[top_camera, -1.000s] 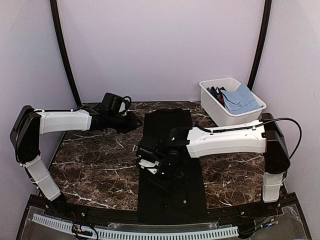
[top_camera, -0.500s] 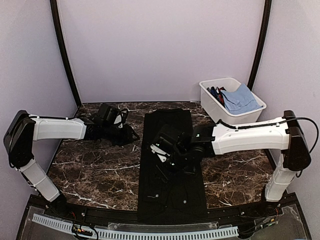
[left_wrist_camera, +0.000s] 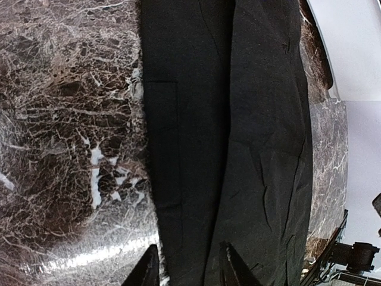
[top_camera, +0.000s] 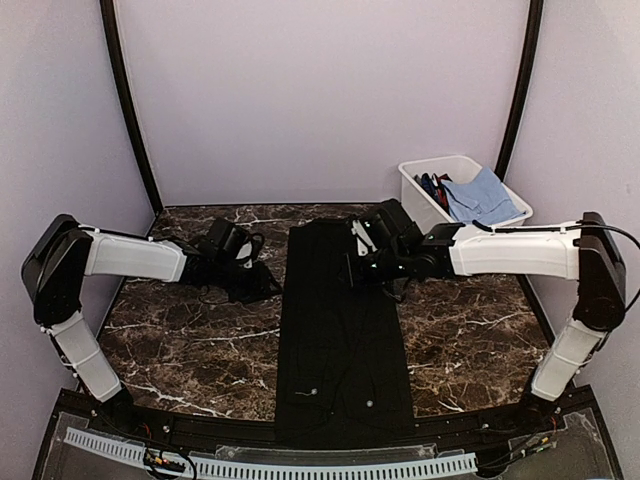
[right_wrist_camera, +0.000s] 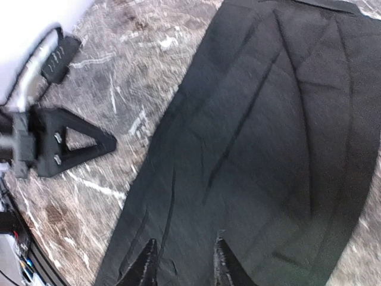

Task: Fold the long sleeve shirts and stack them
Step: Smooth out the rectangle-folded shirt at the center of the board.

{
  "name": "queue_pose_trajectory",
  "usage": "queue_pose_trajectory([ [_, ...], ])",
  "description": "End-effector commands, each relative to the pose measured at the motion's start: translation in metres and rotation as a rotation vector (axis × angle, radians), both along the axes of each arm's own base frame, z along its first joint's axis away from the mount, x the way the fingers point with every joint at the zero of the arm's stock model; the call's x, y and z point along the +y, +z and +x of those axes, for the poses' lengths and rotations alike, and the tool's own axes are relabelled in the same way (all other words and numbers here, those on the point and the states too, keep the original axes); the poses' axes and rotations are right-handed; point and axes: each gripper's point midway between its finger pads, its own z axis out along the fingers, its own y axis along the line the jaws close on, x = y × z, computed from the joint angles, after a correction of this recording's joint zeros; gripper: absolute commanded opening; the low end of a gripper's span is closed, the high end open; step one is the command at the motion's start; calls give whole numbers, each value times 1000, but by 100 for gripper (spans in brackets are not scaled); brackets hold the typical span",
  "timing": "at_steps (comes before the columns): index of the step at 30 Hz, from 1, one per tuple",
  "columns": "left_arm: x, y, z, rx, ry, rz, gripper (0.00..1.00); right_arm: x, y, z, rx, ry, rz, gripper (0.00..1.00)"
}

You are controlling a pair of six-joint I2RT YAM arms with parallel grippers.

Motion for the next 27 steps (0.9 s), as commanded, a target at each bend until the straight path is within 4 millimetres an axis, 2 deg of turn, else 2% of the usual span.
queue_pose_trajectory([
  [1, -8, 7, 8, -9, -12, -7, 33, 25, 15, 33, -47, 18, 135, 28],
  [4, -19, 16, 12, -20, -32, -49, 33, 25, 5, 50, -37, 3, 141, 27],
  [11, -26, 15, 19, -5, -36, -54, 33, 18, -25, 96, 23, -44, 201, 26],
  [15, -34, 21, 23, -13, -52, -89, 32, 18, -50, 119, 69, -78, 208, 24],
  [19, -51, 35, 36, -38, -80, -140, 32, 6, -79, 141, 123, -171, 222, 23],
  [23, -60, 32, 45, -32, -90, -143, 32, -6, -102, 151, 156, -252, 206, 22],
  [27, -57, 25, 49, -29, -73, -118, 31, -16, -113, 153, 170, -298, 165, 22],
])
